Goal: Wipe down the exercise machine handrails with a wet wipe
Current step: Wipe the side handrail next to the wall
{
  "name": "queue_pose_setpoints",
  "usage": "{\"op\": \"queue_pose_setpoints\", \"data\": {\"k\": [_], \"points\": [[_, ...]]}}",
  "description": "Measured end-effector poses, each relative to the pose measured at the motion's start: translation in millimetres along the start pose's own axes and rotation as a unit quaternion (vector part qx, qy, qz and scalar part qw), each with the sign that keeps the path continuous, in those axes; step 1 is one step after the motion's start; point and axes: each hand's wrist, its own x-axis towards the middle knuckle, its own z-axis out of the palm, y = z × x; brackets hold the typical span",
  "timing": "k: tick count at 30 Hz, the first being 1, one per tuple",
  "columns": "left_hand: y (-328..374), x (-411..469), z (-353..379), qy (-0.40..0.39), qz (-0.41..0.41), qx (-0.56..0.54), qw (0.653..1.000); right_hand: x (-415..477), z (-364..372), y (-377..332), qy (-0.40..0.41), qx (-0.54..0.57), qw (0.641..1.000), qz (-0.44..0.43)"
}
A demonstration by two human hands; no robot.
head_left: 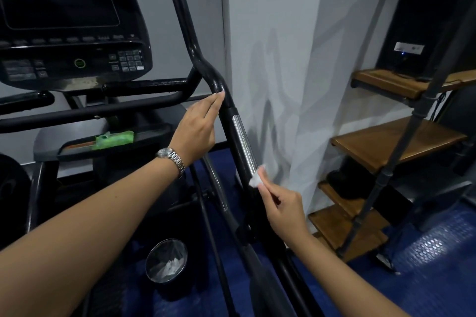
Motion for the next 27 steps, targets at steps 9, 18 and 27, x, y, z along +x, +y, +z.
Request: {"op": "queue_pose_setpoints", "data": {"k": [9, 18, 27], "points": [[4, -1, 0, -0.002, -0.007, 0.002, 1.000, 24, 5, -9, -0.034, 0.005, 0.996, -0.078], [6, 0, -1, -0.004, -0.004, -0.003, 1.000, 23, 5, 2, -0.026, -0.030, 0.987, -0.153], [5, -1, -2, -0.004, -0.001, -0.003, 1.000, 35, -4, 10, -0.031, -0.136, 0.951, -0.274]]}}
